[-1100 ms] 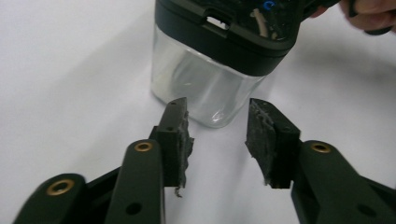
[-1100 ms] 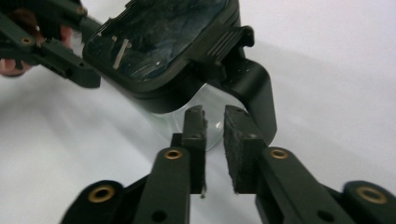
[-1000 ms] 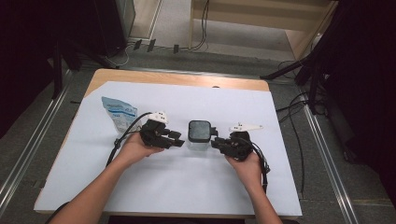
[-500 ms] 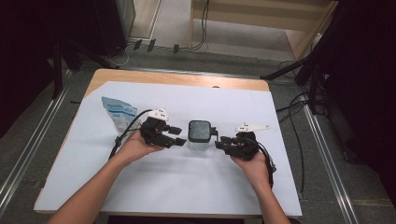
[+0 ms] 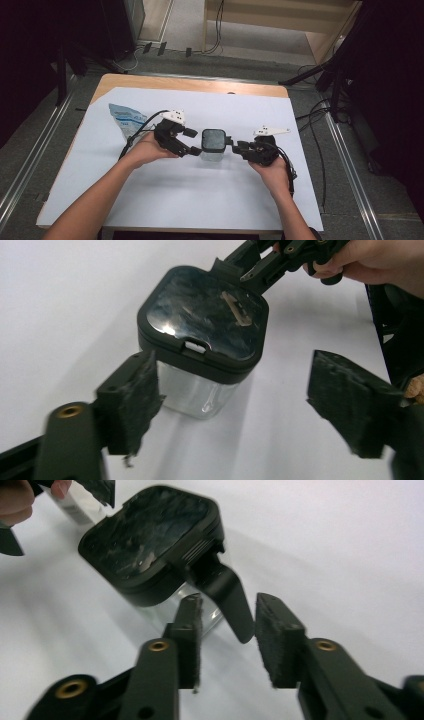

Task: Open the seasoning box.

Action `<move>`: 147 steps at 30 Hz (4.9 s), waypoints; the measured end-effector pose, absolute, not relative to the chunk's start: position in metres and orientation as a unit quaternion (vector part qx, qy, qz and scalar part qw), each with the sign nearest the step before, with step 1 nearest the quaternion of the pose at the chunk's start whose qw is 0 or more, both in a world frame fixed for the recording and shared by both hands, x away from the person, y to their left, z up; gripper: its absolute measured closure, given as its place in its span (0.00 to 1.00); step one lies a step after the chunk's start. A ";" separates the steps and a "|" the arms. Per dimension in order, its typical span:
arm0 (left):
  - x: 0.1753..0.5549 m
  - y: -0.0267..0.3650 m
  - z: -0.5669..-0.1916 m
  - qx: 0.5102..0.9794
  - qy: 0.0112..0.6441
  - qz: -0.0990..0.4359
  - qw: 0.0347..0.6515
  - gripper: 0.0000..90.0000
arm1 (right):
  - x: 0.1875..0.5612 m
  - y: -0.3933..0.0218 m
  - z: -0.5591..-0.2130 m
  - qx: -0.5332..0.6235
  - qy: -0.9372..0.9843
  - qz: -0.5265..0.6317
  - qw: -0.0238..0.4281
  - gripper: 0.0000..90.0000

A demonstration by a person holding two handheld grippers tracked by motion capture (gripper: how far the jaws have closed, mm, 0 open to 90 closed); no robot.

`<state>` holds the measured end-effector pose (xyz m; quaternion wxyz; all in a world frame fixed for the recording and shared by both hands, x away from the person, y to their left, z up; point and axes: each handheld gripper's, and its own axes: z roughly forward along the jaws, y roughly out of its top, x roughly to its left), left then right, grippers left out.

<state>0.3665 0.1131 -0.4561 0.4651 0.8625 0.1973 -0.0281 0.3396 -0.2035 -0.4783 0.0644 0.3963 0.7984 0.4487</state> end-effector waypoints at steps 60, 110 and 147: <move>0.389 0.080 -0.472 0.881 0.153 -0.013 0.447 0.16 | 0.352 -0.197 -0.484 0.426 0.789 0.438 0.060 1.00; 0.391 0.054 -0.410 0.885 0.153 -0.054 0.437 1.00 | 0.349 -0.197 -0.483 0.429 0.787 0.441 0.052 1.00; 0.399 0.019 -0.417 0.883 0.164 -0.058 0.435 1.00 | 0.342 -0.196 -0.486 0.432 0.781 0.445 0.075 1.00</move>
